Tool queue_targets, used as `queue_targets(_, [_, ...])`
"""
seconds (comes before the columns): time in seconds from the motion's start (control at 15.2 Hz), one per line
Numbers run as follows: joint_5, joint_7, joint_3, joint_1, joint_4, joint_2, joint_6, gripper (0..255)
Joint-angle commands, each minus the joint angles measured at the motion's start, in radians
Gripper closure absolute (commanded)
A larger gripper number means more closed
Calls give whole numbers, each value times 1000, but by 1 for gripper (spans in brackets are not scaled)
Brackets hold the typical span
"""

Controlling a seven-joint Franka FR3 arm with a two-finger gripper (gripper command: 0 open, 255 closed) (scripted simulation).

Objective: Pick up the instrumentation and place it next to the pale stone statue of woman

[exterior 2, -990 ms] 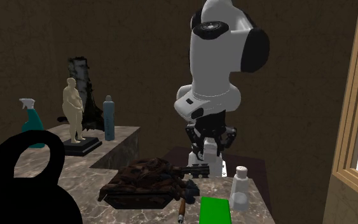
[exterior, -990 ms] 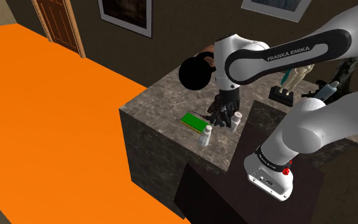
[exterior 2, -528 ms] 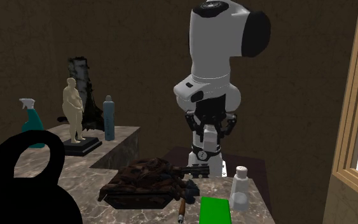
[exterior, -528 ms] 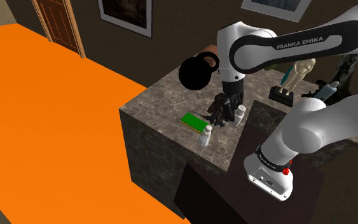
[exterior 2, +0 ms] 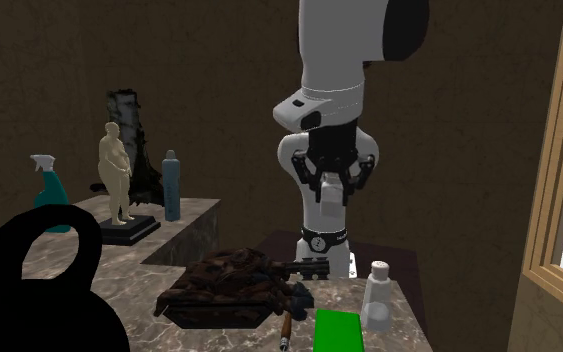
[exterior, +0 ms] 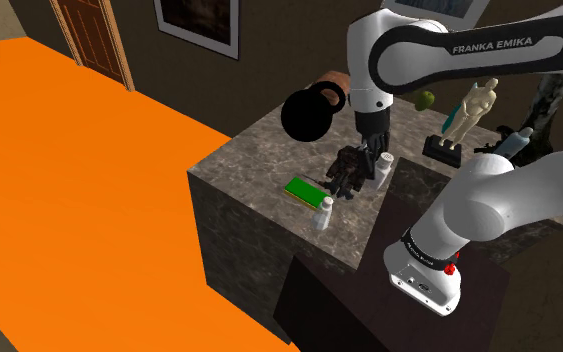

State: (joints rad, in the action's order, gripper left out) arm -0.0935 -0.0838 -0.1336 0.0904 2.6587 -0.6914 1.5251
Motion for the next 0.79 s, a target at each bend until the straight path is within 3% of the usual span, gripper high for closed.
queue_targets(0.0, [2,0,3,0,-22,-10,-33,255])
queue_targets(0.73, [11,-3,15,-3,-160,-27,-187,255])
